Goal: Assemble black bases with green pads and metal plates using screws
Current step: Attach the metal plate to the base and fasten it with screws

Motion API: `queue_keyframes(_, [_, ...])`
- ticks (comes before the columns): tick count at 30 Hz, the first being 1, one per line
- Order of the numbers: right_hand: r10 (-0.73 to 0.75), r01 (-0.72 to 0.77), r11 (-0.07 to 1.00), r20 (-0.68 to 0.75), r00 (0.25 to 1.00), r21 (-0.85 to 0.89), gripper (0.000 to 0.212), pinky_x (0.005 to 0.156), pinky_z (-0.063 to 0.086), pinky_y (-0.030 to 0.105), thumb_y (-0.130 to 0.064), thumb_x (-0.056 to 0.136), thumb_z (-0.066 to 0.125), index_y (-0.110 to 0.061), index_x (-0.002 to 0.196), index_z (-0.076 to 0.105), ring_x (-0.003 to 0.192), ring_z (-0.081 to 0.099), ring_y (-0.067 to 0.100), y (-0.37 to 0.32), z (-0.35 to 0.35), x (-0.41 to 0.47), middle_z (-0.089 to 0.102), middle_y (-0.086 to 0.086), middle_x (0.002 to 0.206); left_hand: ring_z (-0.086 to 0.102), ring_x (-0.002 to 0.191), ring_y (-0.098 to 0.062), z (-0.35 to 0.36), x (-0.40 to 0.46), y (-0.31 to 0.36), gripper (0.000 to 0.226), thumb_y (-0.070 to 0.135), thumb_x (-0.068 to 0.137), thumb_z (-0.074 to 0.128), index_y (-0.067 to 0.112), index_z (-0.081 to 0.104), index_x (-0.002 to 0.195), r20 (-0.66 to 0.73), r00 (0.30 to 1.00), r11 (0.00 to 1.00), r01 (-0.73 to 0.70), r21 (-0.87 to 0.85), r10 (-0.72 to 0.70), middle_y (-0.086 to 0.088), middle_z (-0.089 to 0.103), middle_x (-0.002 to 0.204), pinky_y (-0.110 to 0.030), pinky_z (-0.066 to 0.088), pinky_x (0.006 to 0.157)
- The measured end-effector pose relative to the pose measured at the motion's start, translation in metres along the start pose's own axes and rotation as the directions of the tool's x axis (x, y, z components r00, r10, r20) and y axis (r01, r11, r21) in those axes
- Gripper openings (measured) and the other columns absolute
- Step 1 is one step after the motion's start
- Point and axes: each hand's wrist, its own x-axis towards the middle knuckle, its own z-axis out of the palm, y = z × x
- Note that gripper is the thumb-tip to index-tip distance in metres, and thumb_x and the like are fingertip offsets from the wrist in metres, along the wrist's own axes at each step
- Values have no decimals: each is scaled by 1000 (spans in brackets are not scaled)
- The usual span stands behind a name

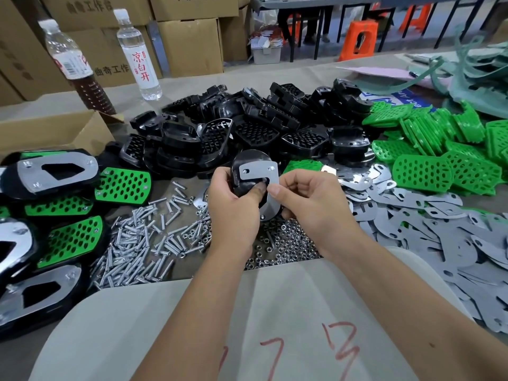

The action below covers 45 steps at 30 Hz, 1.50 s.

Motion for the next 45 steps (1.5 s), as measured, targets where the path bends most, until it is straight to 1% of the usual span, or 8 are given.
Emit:
queue_keyframes(5, [2,-2,1000,4,1000,2,14,61,50,38,-10,92,77,-4,81,71,62,59,27,0,4,-2,71,28,80,67,81,-11,-1,-1,0,26,1,83,74,21,62,92,-28,1000,1000,-8,-30,7,2,72,89,-36,58,77])
queue_keyframes(10, [-16,16,1000,-9,1000,-25,18,61,50,42,-13,91,78,-8,76,69,61,57,25,-1,11,-5,68,26,77,65,73,-3,0,0,-2,24,-2,87,71,19,60,94,-49,998,997,26,-74,-29,15,71,77,-24,55,67])
queue_keyframes(19, [-14,6,991,-60,998,-134,21,54,48,31,-18,87,83,-16,72,69,53,55,20,-1,15,-2,57,11,75,65,76,-10,0,-2,3,20,4,82,72,18,63,93,-70,993,990,81,-119,-90,5,71,84,-34,55,75])
queue_keyframes(23, [20,-31,989,-77,997,-146,23,51,48,29,-17,87,83,-14,69,70,45,57,13,-1,13,-2,58,-2,59,67,79,-13,1,-3,5,22,14,74,69,17,63,94,-29,996,993,81,-87,-83,3,72,86,-42,58,78])
queue_keyframes(30, [135,-136,991,-54,989,-17,21,57,50,33,-18,88,82,-3,78,73,49,56,18,-2,7,-3,67,33,81,61,76,-22,0,-3,11,14,10,75,60,10,58,88,58,991,968,130,-215,-120,-6,64,80,-38,51,63])
queue_keyframes(37, [70,-77,994,-90,993,-72,29,53,50,36,-26,84,87,-8,83,63,46,59,17,-4,6,-4,64,11,69,65,79,-20,0,-4,9,13,18,94,72,10,62,91,13,994,974,109,-199,-109,-3,68,84,-42,56,72])
queue_keyframes(40, [120,-119,989,8,993,-92,31,51,54,36,-33,85,86,-13,96,65,53,63,21,-7,3,-3,68,9,86,66,73,-14,-2,-1,9,9,15,98,70,12,65,92,-14,988,957,145,-250,-153,4,70,77,-30,56,63])
queue_keyframes(45, [131,-115,989,178,975,-98,16,61,63,51,-20,93,77,-5,93,72,62,70,32,-8,2,-5,75,14,82,63,79,-22,-1,1,13,8,12,97,70,10,64,92,-30,989,949,131,-287,-146,-2,68,80,-39,52,72])
